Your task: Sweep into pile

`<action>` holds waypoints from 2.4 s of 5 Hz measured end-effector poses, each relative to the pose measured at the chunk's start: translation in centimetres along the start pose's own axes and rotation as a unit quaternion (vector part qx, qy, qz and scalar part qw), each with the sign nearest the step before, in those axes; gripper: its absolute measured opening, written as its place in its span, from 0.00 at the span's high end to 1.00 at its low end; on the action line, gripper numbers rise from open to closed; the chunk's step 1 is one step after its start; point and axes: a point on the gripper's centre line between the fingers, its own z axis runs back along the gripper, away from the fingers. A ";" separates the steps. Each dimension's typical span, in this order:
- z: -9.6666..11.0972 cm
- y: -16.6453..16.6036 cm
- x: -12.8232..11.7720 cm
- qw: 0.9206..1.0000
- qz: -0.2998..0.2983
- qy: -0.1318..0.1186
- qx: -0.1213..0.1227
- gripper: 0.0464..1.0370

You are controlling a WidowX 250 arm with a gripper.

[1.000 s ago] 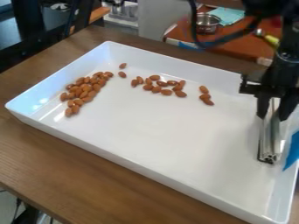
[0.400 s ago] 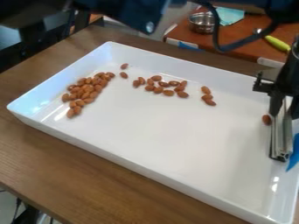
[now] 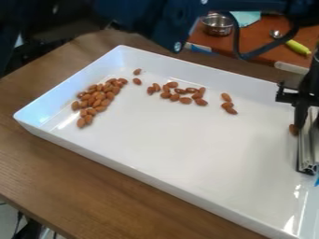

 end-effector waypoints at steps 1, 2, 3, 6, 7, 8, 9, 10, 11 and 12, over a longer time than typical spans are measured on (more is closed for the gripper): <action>-0.1 0.7 0.6 1.000 -0.001 0.002 -0.006 0.71; -0.4 2.7 1.2 1.000 -0.012 0.008 -0.009 0.71; -0.2 7.0 2.1 0.999 -0.032 0.002 -0.001 0.71; 0.1 14.8 3.9 0.999 -0.045 -0.001 -0.003 0.71; 0.3 17.4 4.3 0.999 -0.035 0.010 0.001 0.71; 0.6 20.7 4.5 1.000 -0.005 0.023 0.009 0.71; 1.0 24.4 5.0 0.999 0.040 0.022 0.021 0.71; 1.8 25.5 5.3 0.998 0.058 0.007 0.038 0.71; 3.8 27.5 5.1 0.991 0.081 -0.042 0.094 0.71; 5.4 28.3 5.2 0.980 0.079 -0.103 0.147 0.71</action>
